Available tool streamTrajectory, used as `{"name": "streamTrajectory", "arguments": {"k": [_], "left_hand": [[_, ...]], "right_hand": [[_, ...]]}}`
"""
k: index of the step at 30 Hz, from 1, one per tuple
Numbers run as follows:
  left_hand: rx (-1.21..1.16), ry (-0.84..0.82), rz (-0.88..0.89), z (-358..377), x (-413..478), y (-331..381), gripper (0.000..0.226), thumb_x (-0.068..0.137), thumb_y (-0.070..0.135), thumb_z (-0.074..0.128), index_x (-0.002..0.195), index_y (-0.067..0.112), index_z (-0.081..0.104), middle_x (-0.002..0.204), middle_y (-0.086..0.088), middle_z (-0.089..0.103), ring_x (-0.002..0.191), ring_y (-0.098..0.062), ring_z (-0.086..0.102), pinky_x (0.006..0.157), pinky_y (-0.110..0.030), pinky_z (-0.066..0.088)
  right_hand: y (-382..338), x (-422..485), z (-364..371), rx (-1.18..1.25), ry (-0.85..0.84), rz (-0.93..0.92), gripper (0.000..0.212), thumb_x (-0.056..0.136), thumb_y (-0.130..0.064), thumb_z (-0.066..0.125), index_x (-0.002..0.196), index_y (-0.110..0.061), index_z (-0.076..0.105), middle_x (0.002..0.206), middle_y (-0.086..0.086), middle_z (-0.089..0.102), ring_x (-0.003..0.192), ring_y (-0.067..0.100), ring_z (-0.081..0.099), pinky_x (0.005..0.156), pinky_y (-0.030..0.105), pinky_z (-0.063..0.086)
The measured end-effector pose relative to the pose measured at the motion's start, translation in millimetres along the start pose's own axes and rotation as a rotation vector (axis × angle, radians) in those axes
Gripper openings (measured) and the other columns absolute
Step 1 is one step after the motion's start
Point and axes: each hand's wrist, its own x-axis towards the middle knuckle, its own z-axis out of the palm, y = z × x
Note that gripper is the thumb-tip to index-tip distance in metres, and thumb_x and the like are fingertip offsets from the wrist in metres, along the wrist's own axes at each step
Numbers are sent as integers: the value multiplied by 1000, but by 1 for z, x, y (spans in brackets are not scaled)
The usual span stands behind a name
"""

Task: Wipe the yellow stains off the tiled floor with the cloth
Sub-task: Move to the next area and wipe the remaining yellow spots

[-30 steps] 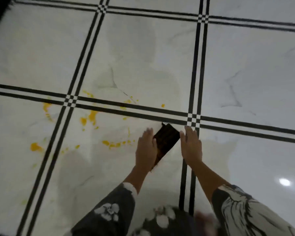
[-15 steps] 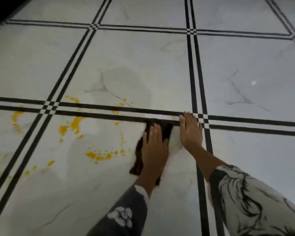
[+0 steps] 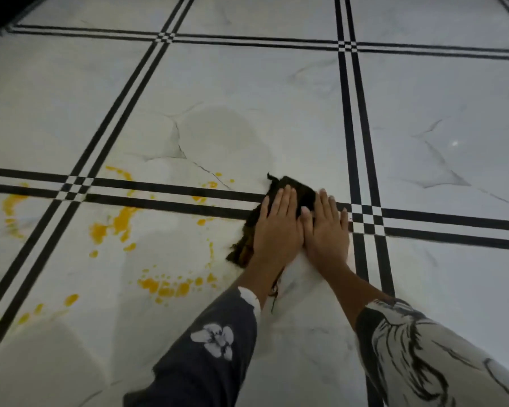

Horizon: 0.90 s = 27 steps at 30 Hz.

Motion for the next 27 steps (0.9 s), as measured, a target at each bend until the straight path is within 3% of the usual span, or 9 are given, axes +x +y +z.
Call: {"name": "streamTrajectory", "arguments": {"k": [2,4,10,12,16,18,20,23,27], "left_hand": [[-24,-53,91,-2,37,-6,55,101,34,17,149,9,8,159,-6,10,146,-16,7,118,-38,2],[-9,-28,54,-2,66,-33,55,101,35,21,150,10,12,158,-4,15,146,-15,11,118,-36,5],[-51,79,-501,-7,15,-93,58,101,38,16,149,7,9,158,-7,12,146,-18,10,117,-38,1],[-35,75,-473,0,-12,-65,60,99,39,12,148,5,12,157,-9,16,145,-20,14,117,-39,1],[8,-16,-170,-3,12,-67,59,99,41,13,149,9,12,157,-6,16,145,-17,14,117,-37,4],[-2,-21,-233,-5,14,-103,57,101,39,18,150,11,9,158,-5,13,146,-16,11,117,-37,3],[-13,66,-450,-5,-15,-131,58,101,38,20,149,8,14,157,-8,20,145,-19,17,117,-39,9],[-34,154,-666,-9,-82,-103,63,95,39,16,145,3,27,151,-12,34,140,-23,31,114,-42,20],[-59,49,-387,-4,-91,-58,61,92,39,24,137,4,44,141,-11,49,130,-21,47,109,-44,31]], "right_hand": [[4,2,5,-2,31,0,61,96,-47,7,149,-18,12,158,-2,11,146,13,4,118,37,-1],[5,0,10,-9,41,-15,65,93,-51,5,149,-20,14,158,-4,11,146,12,4,118,37,-1],[2,1,8,-149,-25,-85,74,81,-64,-4,148,-33,2,158,-8,2,147,18,-2,116,45,-5],[0,2,10,-190,-49,-95,73,80,-64,-5,148,-35,-2,158,-10,0,147,18,-3,115,49,-5],[4,3,7,-186,-40,-112,74,80,-64,-5,148,-35,0,158,-9,2,147,17,-2,115,49,-6],[5,1,8,-195,-43,-120,75,79,-64,-6,148,-35,0,159,-9,2,147,17,-1,115,48,-7],[4,2,8,-206,-33,-117,72,83,-63,-3,148,-34,1,159,-9,2,147,18,-1,115,48,-8],[-1,-1,6,-212,-72,-58,59,96,-53,12,148,-31,-3,159,-6,-2,147,20,-4,115,51,-6],[-36,-20,15,-123,-125,43,54,99,-44,14,149,-29,-1,159,-4,-6,146,23,-9,112,58,-7]]}}
